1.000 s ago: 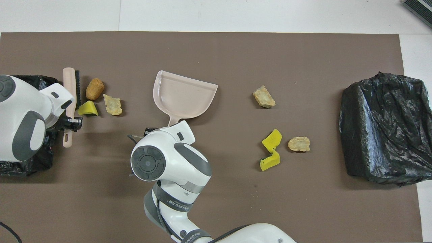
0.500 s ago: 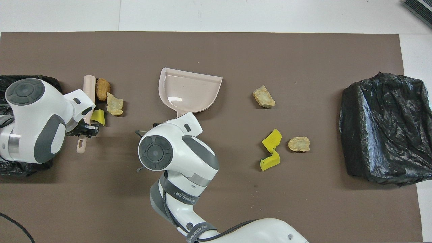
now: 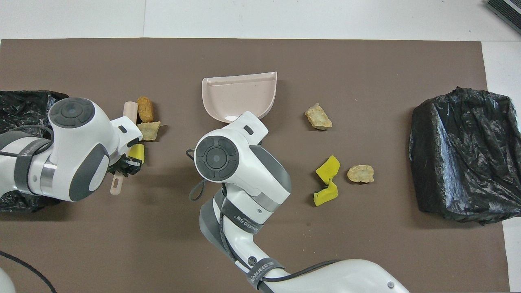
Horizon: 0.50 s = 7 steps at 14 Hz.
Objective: Sweep and dump trash in bin
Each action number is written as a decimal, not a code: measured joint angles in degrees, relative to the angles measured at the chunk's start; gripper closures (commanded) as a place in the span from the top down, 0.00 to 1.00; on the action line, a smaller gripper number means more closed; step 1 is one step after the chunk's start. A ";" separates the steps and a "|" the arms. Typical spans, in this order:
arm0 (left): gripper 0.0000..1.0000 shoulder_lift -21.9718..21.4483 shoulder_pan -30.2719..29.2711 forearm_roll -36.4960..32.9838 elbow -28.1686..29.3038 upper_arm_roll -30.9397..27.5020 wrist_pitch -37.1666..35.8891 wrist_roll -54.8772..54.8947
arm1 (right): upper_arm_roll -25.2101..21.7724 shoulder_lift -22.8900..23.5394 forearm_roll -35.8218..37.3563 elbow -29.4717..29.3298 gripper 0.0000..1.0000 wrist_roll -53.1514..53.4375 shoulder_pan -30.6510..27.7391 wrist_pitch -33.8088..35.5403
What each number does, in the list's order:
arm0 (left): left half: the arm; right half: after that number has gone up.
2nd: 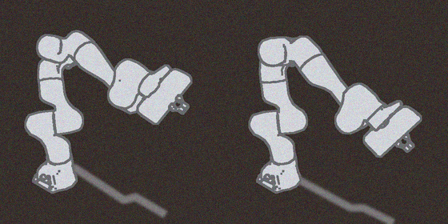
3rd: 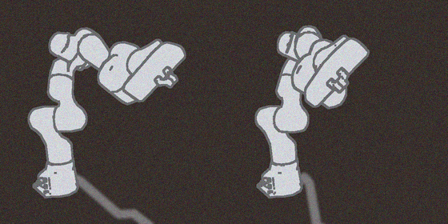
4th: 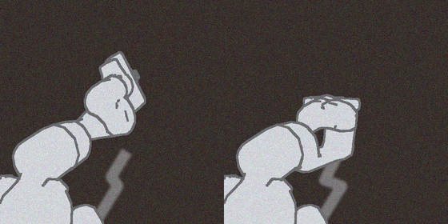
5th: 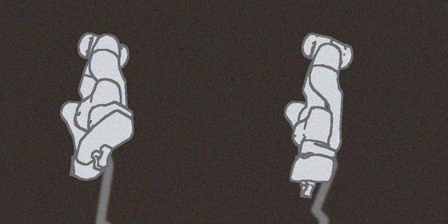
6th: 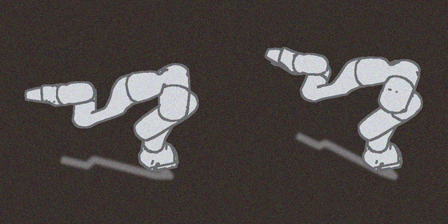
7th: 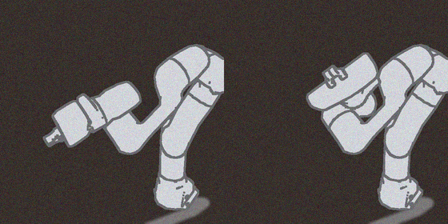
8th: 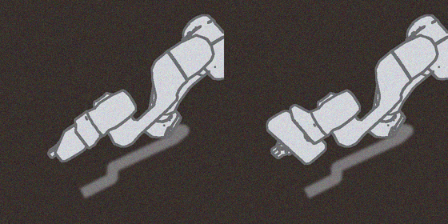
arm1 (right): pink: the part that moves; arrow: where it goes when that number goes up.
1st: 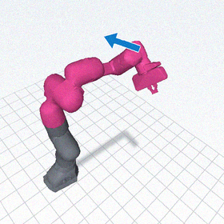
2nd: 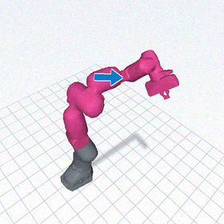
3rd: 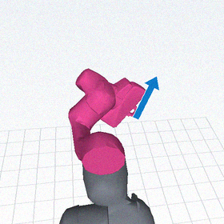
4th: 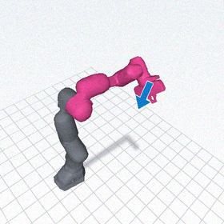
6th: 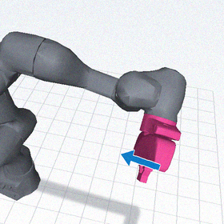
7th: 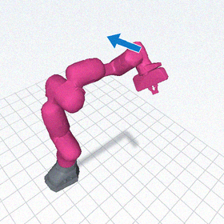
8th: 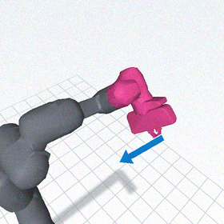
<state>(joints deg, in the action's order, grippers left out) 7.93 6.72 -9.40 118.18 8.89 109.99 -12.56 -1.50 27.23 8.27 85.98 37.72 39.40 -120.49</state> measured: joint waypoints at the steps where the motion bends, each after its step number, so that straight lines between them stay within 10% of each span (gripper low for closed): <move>1: 0.00 -0.07 0.85 0.64 -0.09 0.07 -0.10 -0.76 | 0.00 -1.04 -1.50 0.06 0.00 -4.83 -0.83 1.70; 7: 0.00 -4.38 -2.59 6.87 -2.71 -1.60 -0.82 -4.84 | -0.03 -5.18 -5.73 1.16 0.00 -41.10 -7.22 11.43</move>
<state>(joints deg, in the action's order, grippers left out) 3.55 4.13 -2.53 115.47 7.29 109.17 -17.40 -1.53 22.04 2.54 87.14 -3.38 32.17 -109.05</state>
